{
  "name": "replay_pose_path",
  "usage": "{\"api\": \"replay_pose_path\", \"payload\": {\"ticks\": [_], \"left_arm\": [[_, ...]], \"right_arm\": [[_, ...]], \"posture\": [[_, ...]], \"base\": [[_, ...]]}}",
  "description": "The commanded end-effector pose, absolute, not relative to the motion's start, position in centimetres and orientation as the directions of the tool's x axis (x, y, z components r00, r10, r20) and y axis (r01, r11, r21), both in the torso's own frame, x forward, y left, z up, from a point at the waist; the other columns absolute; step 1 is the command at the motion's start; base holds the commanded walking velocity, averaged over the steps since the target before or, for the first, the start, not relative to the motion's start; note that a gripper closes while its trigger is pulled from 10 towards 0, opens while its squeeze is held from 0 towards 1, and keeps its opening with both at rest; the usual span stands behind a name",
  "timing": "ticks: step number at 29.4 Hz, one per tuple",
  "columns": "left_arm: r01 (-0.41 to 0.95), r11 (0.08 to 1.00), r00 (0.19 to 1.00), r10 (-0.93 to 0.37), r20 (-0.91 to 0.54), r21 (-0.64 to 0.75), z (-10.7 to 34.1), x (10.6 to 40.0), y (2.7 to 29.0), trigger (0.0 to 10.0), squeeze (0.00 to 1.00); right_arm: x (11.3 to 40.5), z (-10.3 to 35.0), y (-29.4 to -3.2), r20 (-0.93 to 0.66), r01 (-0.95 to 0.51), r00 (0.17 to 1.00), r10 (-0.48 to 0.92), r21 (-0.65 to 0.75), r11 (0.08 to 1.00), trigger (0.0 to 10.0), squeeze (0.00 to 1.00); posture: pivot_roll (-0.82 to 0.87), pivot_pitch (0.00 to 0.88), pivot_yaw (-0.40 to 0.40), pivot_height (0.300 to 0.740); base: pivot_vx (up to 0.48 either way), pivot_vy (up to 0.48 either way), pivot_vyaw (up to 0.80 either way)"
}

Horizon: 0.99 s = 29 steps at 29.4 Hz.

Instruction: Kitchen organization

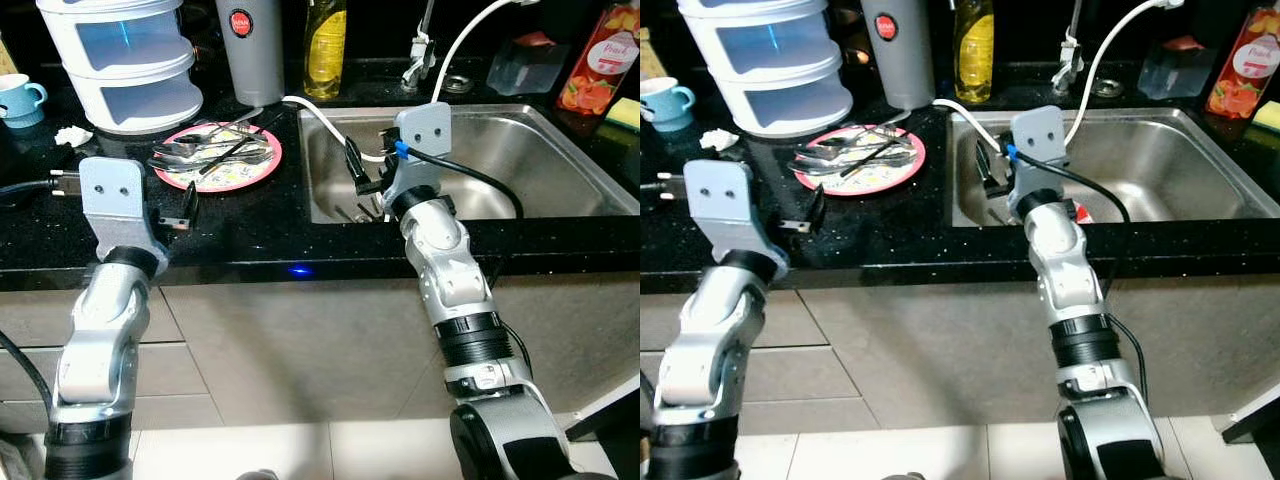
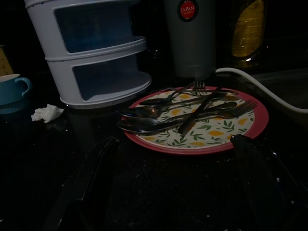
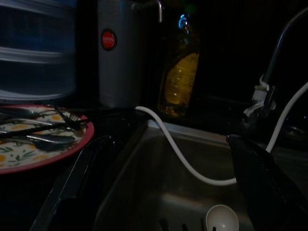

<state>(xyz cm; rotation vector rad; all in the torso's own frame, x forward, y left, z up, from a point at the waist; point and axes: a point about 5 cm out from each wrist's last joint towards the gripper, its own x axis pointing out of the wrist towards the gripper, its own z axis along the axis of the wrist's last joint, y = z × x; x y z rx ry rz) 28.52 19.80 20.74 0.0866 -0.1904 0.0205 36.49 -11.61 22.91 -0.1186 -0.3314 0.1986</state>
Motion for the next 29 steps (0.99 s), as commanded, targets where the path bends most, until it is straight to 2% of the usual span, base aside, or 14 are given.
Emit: {"api": "replay_pose_path", "payload": {"ticks": [1,5,11,13,17,29], "left_arm": [[-0.021,0.995,0.984,0.003,0.179,0.1,20.9,28.9,20.0,10.0,0.0],[-0.007,0.994,0.982,-0.014,0.187,0.11,21.6,29.4,19.9,10.0,0.0],[-0.002,0.999,0.983,-0.008,0.185,0.05,21.7,29.4,19.8,10.0,0.0],[-0.026,1.0,0.98,0.022,0.197,0.016,21.8,29.2,20.1,10.0,0.0],[-0.076,0.996,0.974,0.083,0.21,-0.045,22.1,29.3,20.4,10.0,0.0],[-0.073,0.997,0.978,0.071,0.195,0.003,21.4,29.7,19.1,10.0,0.0]], "right_arm": [[36.7,23.2,-11.7,0.32,-0.156,0.928,0.192,-0.134,0.979,10.0,0.0],[36.5,23.3,-12.2,0.323,-0.139,0.929,0.18,-0.146,0.98,10.0,0.0],[36.1,23.2,-13.0,0.321,-0.117,0.934,0.16,-0.149,0.982,10.0,0.0],[35.9,22.1,-12.5,0.288,-0.123,0.946,0.151,-0.115,0.986,10.0,0.0],[36.1,22.0,-11.6,0.278,-0.169,0.94,0.197,-0.124,0.978,10.0,0.0],[36.7,22.9,-11.7,0.295,-0.157,0.937,0.189,-0.126,0.979,10.0,0.0]], "posture": [[0.15,0.0,0.033,0.74],[0.13,0.0,0.04,0.74],[0.11,0.0,0.054,0.74],[0.14,0.0,0.015,0.74],[0.14,0.0,0.018,0.74],[0.13,0.0,0.004,0.74]], "base": [[0.0,0.0,0.0],[0.0,0.0,0.0],[0.0,0.0,0.0],[0.0,0.0,0.0],[0.0,0.0,0.0],[0.0,0.0,0.0]]}}
